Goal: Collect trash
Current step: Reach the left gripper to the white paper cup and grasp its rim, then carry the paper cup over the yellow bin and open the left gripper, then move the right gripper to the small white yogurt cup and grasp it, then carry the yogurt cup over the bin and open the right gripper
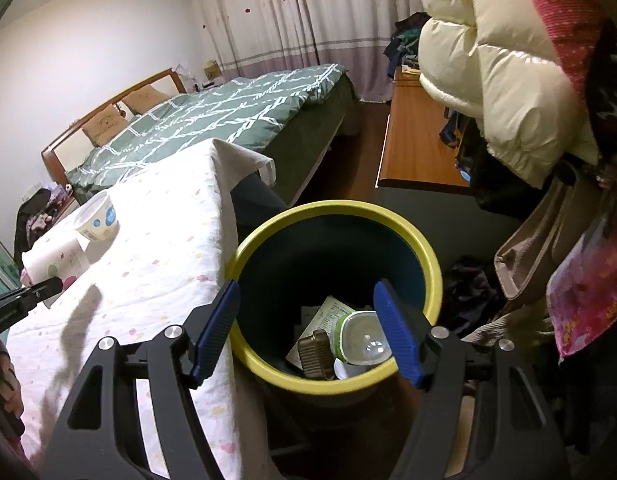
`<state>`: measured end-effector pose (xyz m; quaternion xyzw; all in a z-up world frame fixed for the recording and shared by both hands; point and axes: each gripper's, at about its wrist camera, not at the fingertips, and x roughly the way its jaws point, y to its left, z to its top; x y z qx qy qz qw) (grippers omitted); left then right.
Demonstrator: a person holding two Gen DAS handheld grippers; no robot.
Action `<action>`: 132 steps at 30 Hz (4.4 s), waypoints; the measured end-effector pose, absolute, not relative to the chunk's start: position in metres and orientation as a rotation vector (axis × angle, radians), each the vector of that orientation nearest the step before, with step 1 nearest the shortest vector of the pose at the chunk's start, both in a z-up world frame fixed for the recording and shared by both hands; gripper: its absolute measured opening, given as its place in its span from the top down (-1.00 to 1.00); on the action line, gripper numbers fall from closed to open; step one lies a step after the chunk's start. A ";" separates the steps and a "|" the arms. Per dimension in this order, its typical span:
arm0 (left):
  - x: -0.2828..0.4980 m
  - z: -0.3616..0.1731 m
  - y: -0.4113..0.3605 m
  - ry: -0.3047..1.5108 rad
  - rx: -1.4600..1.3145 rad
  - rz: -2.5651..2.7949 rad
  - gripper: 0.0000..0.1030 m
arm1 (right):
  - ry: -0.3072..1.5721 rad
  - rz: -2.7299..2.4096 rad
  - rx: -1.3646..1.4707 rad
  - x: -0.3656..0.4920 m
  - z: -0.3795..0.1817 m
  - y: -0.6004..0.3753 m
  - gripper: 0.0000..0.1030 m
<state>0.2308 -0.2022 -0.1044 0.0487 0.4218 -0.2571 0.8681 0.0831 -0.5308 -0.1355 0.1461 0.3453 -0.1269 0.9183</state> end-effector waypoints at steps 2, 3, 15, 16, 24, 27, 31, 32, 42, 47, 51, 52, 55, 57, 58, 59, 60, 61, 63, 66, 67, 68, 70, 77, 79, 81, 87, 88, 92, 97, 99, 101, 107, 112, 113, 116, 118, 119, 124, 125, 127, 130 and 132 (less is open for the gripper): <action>0.223 -0.094 -0.217 0.863 0.122 -0.577 0.91 | 0.699 -0.278 0.294 0.074 -0.133 -0.532 -0.28; 0.221 -0.090 -0.221 0.857 0.127 -0.588 0.91 | 0.694 -0.291 0.289 0.069 -0.132 -0.534 -0.28; 0.203 -0.086 -0.348 0.877 0.253 -0.809 0.91 | 0.688 -0.371 0.329 0.023 -0.140 -0.564 -0.29; 0.201 -0.089 -0.356 0.885 0.260 -0.821 0.91 | 0.688 -0.379 0.334 0.020 -0.141 -0.567 -0.29; 0.210 -0.120 -0.424 0.986 0.305 -0.876 0.91 | 0.695 -0.400 0.360 0.004 -0.150 -0.584 -0.29; 0.216 -0.131 -0.437 1.036 0.301 -0.872 0.91 | 0.698 -0.401 0.369 0.001 -0.151 -0.588 -0.29; 0.219 -0.139 -0.445 1.043 0.300 -0.856 0.00 | 0.699 -0.402 0.378 0.000 -0.153 -0.590 -0.29; 0.218 -0.139 -0.445 1.032 0.302 -0.852 0.00 | 0.699 -0.403 0.380 0.001 -0.153 -0.591 -0.30; 0.204 -0.105 -0.411 0.952 0.259 -0.856 -0.06 | 0.708 -0.391 0.369 0.006 -0.153 -0.583 -0.30; 0.189 -0.077 -0.358 0.891 0.211 -0.815 -0.27 | 0.718 -0.365 0.351 0.015 -0.152 -0.572 -0.30; 0.173 -0.054 -0.302 0.833 0.161 -0.750 -0.48 | 0.727 -0.331 0.330 0.027 -0.150 -0.558 -0.31; 0.170 -0.051 -0.290 0.825 0.147 -0.735 -0.55 | 0.729 -0.322 0.325 0.029 -0.149 -0.555 -0.31; 0.158 -0.040 -0.241 0.797 0.094 -0.655 -0.71 | 0.736 -0.269 0.292 0.047 -0.144 -0.536 -0.31; 0.150 -0.035 -0.204 0.772 0.062 -0.576 -0.76 | 0.738 -0.232 0.270 0.058 -0.141 -0.522 -0.31; 0.147 -0.033 -0.190 0.762 0.051 -0.547 -0.78 | 0.739 -0.215 0.260 0.064 -0.139 -0.516 -0.31; 0.143 -0.030 -0.173 0.749 0.037 -0.508 -0.78 | 0.741 -0.185 0.249 0.072 -0.136 -0.506 -0.31; 0.139 -0.028 -0.156 0.738 0.027 -0.470 -0.80 | 0.743 -0.157 0.242 0.080 -0.134 -0.498 -0.31; 0.136 -0.028 -0.144 0.732 0.021 -0.445 -0.81 | 0.744 -0.135 0.229 0.089 -0.131 -0.489 -0.31; 0.130 -0.025 -0.117 0.718 0.003 -0.386 -0.82 | 0.744 -0.100 0.200 0.105 -0.123 -0.472 -0.31; 0.125 -0.025 -0.086 0.709 -0.013 -0.326 -0.83 | 0.742 -0.038 0.157 0.137 -0.109 -0.444 -0.31; 0.125 -0.026 -0.079 0.708 -0.019 -0.316 -0.84 | 0.740 -0.025 0.143 0.145 -0.105 -0.437 -0.31; 0.124 -0.027 -0.071 0.708 -0.028 -0.305 -0.84 | 0.742 -0.007 0.129 0.157 -0.100 -0.427 -0.31; 0.124 -0.031 -0.058 0.712 -0.045 -0.293 -0.84 | 0.750 0.036 0.120 0.179 -0.093 -0.411 -0.31; 0.123 -0.039 -0.030 0.722 -0.073 -0.257 -0.84 | 0.828 0.146 0.088 0.271 -0.085 -0.354 -0.31; 0.126 -0.041 -0.027 0.724 -0.085 -0.249 -0.85 | 0.859 0.148 0.076 0.297 -0.089 -0.341 -0.31; 0.128 -0.043 -0.021 0.725 -0.098 -0.243 -0.85 | 0.884 0.140 0.066 0.318 -0.092 -0.334 -0.30; 0.133 -0.049 -0.004 0.740 -0.131 -0.234 -0.85 | 0.985 0.099 0.064 0.373 -0.117 -0.319 -0.01; 0.134 -0.051 -0.002 0.742 -0.135 -0.232 -0.85 | 0.998 0.094 0.067 0.378 -0.121 -0.317 0.01; 0.137 -0.055 0.006 0.747 -0.151 -0.229 -0.85 | 1.050 0.075 0.090 0.396 -0.140 -0.312 0.13; 0.140 -0.060 0.011 0.760 -0.160 -0.225 -0.85 | 1.090 0.092 0.128 0.404 -0.151 -0.307 0.43; 0.140 -0.061 0.012 0.763 -0.165 -0.227 -0.85 | 1.099 0.098 0.150 0.405 -0.154 -0.309 0.61; 0.141 -0.062 0.013 0.764 -0.164 -0.226 -0.85 | 1.102 0.097 0.165 0.405 -0.155 -0.310 0.77; 0.137 -0.059 0.007 0.759 -0.152 -0.235 -0.85 | 1.072 0.102 0.196 0.392 -0.146 -0.319 0.88; 0.135 -0.058 0.001 0.756 -0.141 -0.249 -0.85 | 1.031 0.107 0.206 0.370 -0.132 -0.332 0.88; 0.134 -0.057 -0.001 0.754 -0.138 -0.254 -0.85 | 1.022 0.113 0.217 0.363 -0.129 -0.337 0.88; 0.131 -0.055 -0.008 0.751 -0.127 -0.265 -0.85 | 0.992 0.121 0.238 0.342 -0.118 -0.350 0.88; 0.129 -0.054 -0.012 0.748 -0.119 -0.272 -0.85 | 0.967 0.118 0.254 0.324 -0.111 -0.364 0.88; 0.127 -0.053 -0.014 0.745 -0.116 -0.275 -0.85 | 0.958 0.117 0.261 0.317 -0.108 -0.368 0.88; 0.121 -0.048 -0.021 0.739 -0.105 -0.291 -0.85 | 0.898 0.060 0.277 0.266 -0.100 -0.410 0.88; 0.120 -0.047 -0.023 0.739 -0.105 -0.293 -0.85 | 0.889 0.043 0.276 0.258 -0.100 -0.418 0.88; 0.119 -0.047 -0.024 0.739 -0.105 -0.296 -0.85 | 0.872 -0.002 0.274 0.240 -0.100 -0.437 0.88; 0.118 -0.048 -0.028 0.747 -0.106 -0.302 -0.85 | 0.850 -0.091 0.287 0.210 -0.104 -0.475 0.88; 0.119 -0.049 -0.032 0.755 -0.102 -0.307 -0.85 | 0.845 -0.144 0.297 0.197 -0.110 -0.498 0.88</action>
